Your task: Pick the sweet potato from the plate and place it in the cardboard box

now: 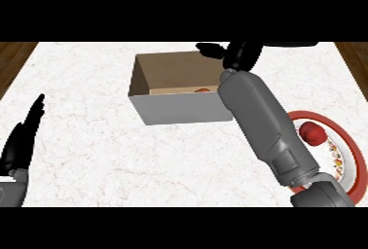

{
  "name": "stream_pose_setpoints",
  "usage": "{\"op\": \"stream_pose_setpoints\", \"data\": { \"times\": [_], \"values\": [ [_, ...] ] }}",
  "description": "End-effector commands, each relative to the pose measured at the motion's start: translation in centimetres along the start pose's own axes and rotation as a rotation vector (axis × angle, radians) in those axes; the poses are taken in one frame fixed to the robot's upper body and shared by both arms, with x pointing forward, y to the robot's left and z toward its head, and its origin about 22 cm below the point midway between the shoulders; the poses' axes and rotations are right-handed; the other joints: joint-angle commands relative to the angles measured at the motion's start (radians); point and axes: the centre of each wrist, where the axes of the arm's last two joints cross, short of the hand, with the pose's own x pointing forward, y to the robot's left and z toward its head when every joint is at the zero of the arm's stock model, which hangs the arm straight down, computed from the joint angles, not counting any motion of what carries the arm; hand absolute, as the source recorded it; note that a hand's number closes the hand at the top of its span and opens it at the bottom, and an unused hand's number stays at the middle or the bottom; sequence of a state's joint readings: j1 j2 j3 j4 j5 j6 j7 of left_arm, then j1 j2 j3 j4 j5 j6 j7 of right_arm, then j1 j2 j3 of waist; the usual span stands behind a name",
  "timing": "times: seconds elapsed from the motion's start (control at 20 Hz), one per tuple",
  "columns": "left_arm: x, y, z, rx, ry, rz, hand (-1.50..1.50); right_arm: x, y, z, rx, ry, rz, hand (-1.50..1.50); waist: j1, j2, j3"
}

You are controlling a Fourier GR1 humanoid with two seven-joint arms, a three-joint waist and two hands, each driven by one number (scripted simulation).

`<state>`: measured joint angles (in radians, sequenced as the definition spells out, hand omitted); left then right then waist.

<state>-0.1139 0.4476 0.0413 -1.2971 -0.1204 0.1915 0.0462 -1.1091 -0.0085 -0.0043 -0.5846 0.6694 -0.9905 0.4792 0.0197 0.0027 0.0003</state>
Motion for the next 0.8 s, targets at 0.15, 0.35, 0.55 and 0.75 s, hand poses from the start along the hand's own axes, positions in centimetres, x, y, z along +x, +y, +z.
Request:
{"op": "stream_pose_setpoints", "data": {
  "times": [0.15, 0.35, 0.55, 0.75],
  "values": [
    [-0.5, 0.2, 1.3, 0.029, 0.035, 0.005, 0.00, -3.4, -4.0, 0.1, -0.076, 0.024, -0.123, -1.50, -0.044, -0.015, 0.000],
    [-1.6, 2.6, 1.9, 0.043, 0.047, 0.003, 0.00, -6.3, -7.0, 1.7, -0.073, 0.059, -0.084, -1.50, -0.066, -0.027, -0.001],
    [-1.5, 1.7, 2.0, 0.039, 0.067, 0.008, 0.00, -9.0, -12.1, 3.2, -0.071, 0.058, -0.065, -1.50, -0.073, -0.024, -0.001],
    [-2.0, 1.7, 1.8, 0.041, 0.047, 0.000, 0.00, -9.7, -17.7, 5.6, -0.071, 0.038, -0.059, -1.50, -0.067, -0.017, -0.001]
  ]
}}
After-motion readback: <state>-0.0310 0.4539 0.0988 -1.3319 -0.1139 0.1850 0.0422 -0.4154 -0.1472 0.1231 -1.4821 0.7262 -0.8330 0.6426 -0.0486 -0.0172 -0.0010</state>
